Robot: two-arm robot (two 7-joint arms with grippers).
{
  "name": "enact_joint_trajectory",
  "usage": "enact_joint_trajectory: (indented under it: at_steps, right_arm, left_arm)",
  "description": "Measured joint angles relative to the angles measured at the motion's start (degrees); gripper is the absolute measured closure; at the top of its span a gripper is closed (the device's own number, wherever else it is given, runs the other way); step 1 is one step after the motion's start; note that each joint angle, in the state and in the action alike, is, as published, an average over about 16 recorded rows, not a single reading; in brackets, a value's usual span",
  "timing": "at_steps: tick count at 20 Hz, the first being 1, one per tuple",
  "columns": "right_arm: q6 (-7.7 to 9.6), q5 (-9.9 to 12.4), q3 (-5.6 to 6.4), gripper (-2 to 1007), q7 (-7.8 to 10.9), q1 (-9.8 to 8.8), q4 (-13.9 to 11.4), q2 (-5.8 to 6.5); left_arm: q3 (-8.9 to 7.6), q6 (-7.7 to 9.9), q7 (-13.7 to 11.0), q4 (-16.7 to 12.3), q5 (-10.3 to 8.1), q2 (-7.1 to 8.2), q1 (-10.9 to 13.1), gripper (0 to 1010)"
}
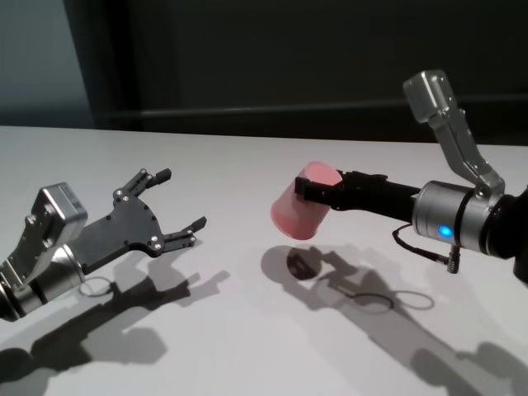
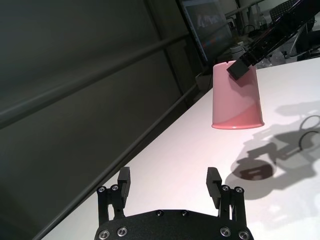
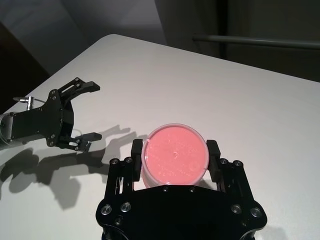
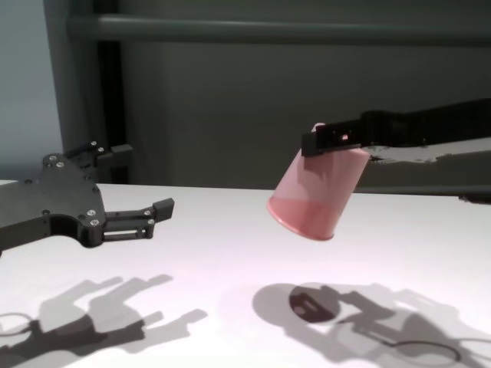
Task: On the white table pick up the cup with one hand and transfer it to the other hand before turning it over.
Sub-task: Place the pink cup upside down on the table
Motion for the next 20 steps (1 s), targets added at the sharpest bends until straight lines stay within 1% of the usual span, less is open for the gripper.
enact_joint_trajectory:
  at_steps: [4, 8, 13, 20]
  right_arm:
    - [1.62, -1.6, -1.97, 268, 0.35, 1.39, 0.9, -0.24]
    - [2.60, -3.4, -3.40, 268, 0.98, 2.39, 1.9, -0.79]
    - [3.18, -5.5, -4.55, 268, 2.01, 3.24, 3.4, -1.88]
    - [3.29, -8.2, -5.87, 268, 3.83, 4.34, 6.3, -3.98]
  left_arm:
    - [0.00, 0.00, 0.0, 0.0, 0.00, 0.00, 0.0, 9]
    - [0.00, 0.00, 0.0, 0.0, 0.00, 0.00, 0.0, 9]
    - [0.00, 0.00, 0.0, 0.0, 0.00, 0.00, 0.0, 9]
    - [0.00, 0.00, 0.0, 0.0, 0.00, 0.00, 0.0, 9]
